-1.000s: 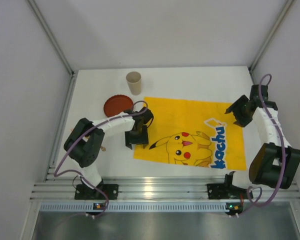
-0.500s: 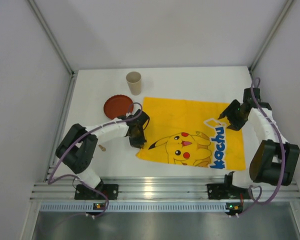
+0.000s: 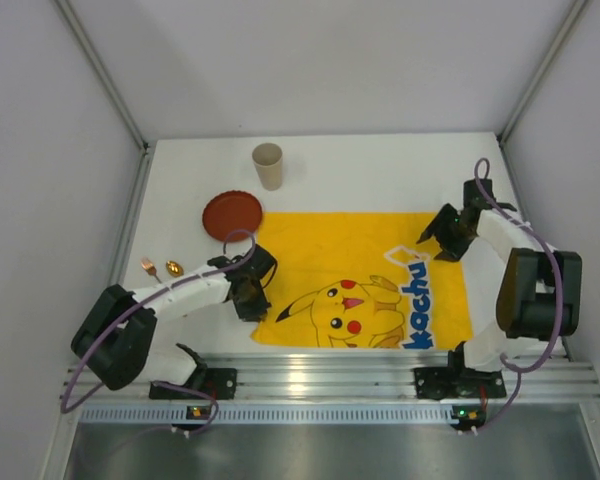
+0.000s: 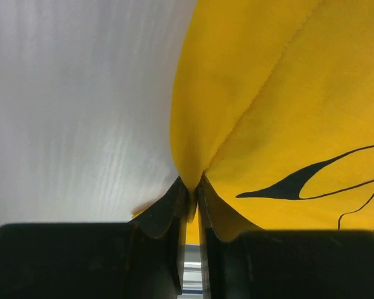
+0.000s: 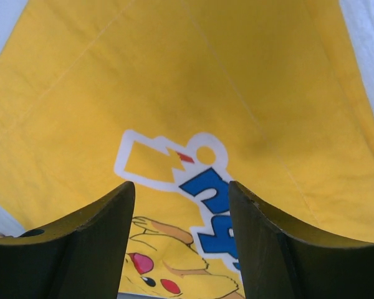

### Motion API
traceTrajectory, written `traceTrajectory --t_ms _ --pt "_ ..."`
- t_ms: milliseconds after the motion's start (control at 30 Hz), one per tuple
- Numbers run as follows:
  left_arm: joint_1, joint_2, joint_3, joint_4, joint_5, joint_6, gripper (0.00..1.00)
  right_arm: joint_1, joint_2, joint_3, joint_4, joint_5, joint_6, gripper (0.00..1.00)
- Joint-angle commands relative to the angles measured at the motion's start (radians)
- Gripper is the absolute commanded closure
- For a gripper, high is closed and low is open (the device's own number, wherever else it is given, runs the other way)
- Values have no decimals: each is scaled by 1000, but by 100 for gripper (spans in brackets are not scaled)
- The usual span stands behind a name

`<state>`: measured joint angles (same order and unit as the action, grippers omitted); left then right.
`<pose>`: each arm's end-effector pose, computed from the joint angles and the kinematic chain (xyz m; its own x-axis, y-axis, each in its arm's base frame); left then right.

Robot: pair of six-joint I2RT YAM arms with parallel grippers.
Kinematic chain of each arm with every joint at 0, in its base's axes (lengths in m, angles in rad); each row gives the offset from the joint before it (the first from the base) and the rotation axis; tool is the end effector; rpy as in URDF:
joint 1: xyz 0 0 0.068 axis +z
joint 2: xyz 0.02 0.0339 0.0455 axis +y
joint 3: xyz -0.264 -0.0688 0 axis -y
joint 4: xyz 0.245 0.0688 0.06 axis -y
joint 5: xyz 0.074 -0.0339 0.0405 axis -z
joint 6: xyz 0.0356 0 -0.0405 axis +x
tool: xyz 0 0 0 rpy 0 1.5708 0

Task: Set the dinner table for one person

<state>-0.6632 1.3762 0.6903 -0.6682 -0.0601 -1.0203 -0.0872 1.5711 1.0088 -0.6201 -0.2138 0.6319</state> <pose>0.1748 -0.1338 0.1568 -0.9177 -0.3627 -0.1625 -0.3398 0.9281 -0.1526 0.3001 -0.0186 0.1970 -0.7410 0.6442 -0.1896 0.5487 0.7436 0.3821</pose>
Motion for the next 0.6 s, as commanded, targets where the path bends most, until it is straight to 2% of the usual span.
traceTrajectory --t_ms 0,67,100,167,233,400,567 --pt "-3 -52 -34 -149 -55 -55 81 38 53 19 75 -16 9 38" --pt "-6 -65 -29 -162 -58 -51 51 56 95 30 106 -19 12 39" --pt "-4 -72 -22 -174 -64 -49 31 63 110 34 114 -22 12 39" --pt "-4 -80 8 -218 -84 -38 22 76 159 54 144 -22 11 39" --pt "-4 -86 49 -269 -102 -34 16 79 205 65 173 -24 11 39" --pt "-4 -86 143 -358 -132 -9 16 79 267 83 243 -30 28 41" --pt "-3 -83 277 -439 -178 20 16 79 290 93 235 -36 46 43"
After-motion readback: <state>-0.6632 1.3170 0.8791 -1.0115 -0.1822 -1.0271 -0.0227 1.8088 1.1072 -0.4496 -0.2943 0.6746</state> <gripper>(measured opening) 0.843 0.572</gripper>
